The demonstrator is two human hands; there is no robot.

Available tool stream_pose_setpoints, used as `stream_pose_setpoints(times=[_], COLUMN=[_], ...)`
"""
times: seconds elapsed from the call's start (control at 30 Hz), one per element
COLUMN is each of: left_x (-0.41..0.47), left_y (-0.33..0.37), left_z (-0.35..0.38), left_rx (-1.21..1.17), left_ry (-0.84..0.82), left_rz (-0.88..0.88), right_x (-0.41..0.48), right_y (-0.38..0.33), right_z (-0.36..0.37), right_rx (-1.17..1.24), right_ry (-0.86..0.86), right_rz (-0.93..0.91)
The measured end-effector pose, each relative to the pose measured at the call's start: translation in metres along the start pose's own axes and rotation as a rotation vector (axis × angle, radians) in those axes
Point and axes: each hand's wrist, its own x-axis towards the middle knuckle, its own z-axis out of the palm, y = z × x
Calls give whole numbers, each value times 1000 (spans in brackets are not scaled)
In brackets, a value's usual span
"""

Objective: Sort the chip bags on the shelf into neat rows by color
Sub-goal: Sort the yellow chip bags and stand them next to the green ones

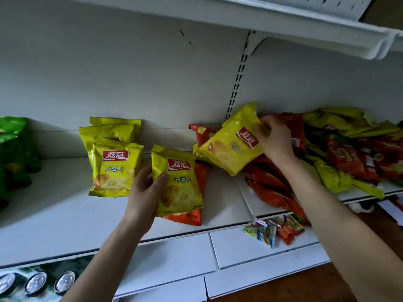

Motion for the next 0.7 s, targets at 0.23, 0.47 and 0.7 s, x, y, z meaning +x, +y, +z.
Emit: stream_pose_setpoints(times=[0.23,0.47,0.7], left_x=[12,16,3], left_y=[16,27,23], left_z=[-3,-19,-23], left_rx=[-96,-228,-53], left_ry=[-73,-227,-478], left_rz=[14,-51,-132], right_x=[-3,-18,-38], right_y=[-25,-52,-90], right_z=[-29,-13,27], right_rx=[200,196,247], right_ry=[92,-195,-400], right_rz=[-19,-51,-284])
